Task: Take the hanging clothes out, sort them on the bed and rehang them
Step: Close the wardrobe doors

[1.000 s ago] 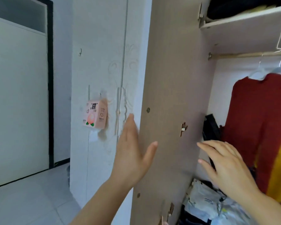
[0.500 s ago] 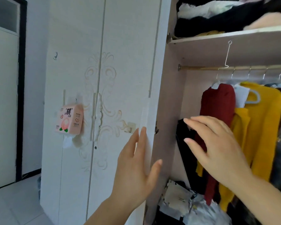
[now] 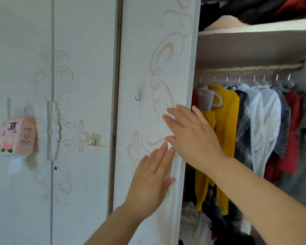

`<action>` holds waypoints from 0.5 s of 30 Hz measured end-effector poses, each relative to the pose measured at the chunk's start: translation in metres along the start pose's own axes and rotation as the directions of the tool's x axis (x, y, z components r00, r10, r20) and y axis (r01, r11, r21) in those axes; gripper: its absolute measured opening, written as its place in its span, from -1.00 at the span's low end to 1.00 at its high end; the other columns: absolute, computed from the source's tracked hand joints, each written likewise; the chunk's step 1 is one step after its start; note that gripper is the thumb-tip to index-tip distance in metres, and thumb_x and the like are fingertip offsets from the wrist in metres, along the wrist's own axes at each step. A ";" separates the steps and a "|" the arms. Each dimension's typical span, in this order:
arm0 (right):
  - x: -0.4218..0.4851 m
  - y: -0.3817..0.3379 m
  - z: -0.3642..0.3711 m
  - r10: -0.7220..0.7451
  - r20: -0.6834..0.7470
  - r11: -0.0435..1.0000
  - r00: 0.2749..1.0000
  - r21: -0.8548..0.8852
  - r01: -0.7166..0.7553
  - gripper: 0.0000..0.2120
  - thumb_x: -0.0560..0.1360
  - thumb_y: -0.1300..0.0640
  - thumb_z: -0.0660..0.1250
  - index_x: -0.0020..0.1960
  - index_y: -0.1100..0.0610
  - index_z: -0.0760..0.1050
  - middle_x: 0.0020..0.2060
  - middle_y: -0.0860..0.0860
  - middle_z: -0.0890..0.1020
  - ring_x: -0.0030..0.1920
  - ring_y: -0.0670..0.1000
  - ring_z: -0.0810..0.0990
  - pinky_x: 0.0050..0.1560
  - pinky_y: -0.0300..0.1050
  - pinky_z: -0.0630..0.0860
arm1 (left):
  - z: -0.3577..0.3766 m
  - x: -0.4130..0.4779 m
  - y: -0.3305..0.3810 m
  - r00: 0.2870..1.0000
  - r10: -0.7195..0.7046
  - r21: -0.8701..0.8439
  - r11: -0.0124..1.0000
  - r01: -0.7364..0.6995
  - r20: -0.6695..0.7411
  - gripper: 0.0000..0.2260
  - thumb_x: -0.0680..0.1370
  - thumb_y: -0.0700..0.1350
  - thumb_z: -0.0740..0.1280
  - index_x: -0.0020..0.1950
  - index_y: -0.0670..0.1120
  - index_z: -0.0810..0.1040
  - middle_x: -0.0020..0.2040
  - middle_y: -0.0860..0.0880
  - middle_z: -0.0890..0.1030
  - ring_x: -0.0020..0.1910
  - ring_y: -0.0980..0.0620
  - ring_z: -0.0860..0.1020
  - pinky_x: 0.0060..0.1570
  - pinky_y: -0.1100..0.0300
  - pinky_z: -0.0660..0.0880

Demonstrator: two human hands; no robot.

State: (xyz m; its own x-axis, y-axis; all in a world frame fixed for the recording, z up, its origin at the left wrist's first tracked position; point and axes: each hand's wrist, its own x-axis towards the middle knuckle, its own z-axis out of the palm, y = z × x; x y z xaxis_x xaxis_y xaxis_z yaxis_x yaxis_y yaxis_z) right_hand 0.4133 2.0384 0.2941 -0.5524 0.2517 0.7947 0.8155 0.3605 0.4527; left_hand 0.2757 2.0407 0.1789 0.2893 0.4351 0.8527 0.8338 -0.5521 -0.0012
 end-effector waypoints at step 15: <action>-0.007 0.109 0.093 0.172 0.196 0.985 0.965 -0.047 -0.166 -0.42 0.29 0.21 0.53 0.27 0.26 0.46 0.21 0.21 0.50 0.26 0.21 0.45 0.22 0.03 0.40 | 0.125 0.080 -0.031 0.951 0.306 0.250 0.919 -0.306 0.041 -0.28 0.30 0.17 0.48 0.39 -0.04 0.38 0.41 -0.10 0.35 0.32 -0.16 0.41 0.23 -0.17 0.37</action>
State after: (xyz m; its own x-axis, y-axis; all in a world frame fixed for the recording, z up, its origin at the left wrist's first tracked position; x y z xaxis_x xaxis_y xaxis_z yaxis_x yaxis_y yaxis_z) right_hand 0.4898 2.1598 0.3002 -0.4270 0.4811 0.7656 0.9030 0.2713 0.3332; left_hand 0.3317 2.1812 0.1822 0.5494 0.2747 0.7891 0.7950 -0.4625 -0.3925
